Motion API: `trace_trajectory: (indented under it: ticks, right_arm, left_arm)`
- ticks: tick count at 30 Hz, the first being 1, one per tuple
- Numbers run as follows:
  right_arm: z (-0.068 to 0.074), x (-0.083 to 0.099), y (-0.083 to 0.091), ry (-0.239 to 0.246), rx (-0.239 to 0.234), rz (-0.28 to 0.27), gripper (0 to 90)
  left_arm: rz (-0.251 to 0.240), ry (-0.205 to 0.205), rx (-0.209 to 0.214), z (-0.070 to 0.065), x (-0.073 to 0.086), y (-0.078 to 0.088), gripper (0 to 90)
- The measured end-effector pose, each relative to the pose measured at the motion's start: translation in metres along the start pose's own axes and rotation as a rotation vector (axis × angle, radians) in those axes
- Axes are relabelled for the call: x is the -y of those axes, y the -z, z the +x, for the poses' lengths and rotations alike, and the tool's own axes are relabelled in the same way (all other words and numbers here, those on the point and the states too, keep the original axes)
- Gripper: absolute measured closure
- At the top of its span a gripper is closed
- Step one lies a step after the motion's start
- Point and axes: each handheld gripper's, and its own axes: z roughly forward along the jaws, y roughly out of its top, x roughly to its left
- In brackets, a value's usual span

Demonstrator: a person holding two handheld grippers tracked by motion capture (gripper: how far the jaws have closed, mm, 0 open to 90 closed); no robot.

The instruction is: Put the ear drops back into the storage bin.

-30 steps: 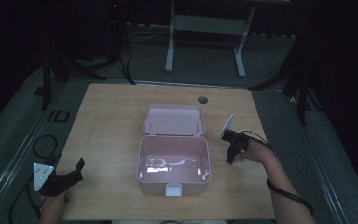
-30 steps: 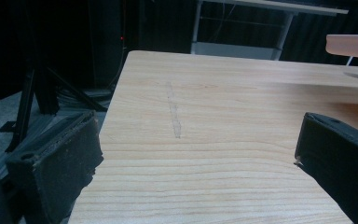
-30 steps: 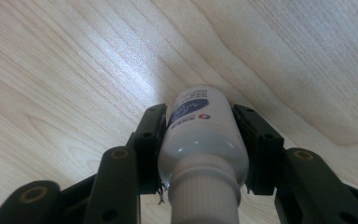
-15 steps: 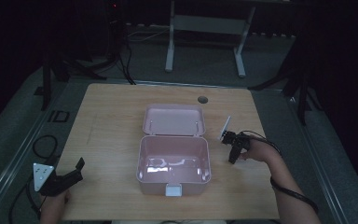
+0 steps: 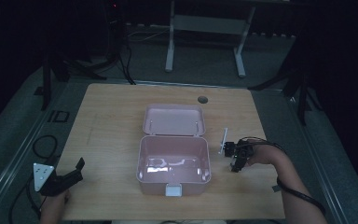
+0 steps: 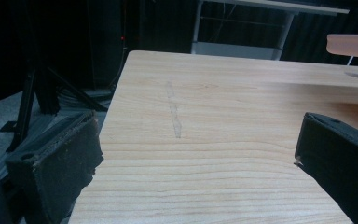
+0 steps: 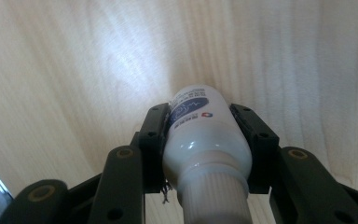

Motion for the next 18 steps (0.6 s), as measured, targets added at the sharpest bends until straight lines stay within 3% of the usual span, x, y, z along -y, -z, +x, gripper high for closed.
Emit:
trace_trajectory:
  ticks: [6, 10, 13, 18]
  right_arm:
    - [0.011, 0.002, 0.000, 0.090, -0.004, 0.021, 59.5]
    - [0.021, 0.000, 0.000, 0.150, 0.039, 0.064, 59.5]
    - [0.028, -0.002, 0.000, 0.196, 0.044, 0.096, 59.5]
    - [0.033, -0.002, 0.003, 0.217, 0.033, 0.072, 59.5]
  left_arm:
    - [0.001, 0.000, 0.000, 0.000, 0.000, 0.000, 0.5]
    - [0.002, -0.001, -0.001, 0.000, 0.000, 0.000, 0.5]
    - [0.001, -0.002, -0.002, 0.000, 0.000, 0.000, 0.5]
    - [0.002, -0.002, -0.003, 0.000, 0.000, 0.000, 0.5]
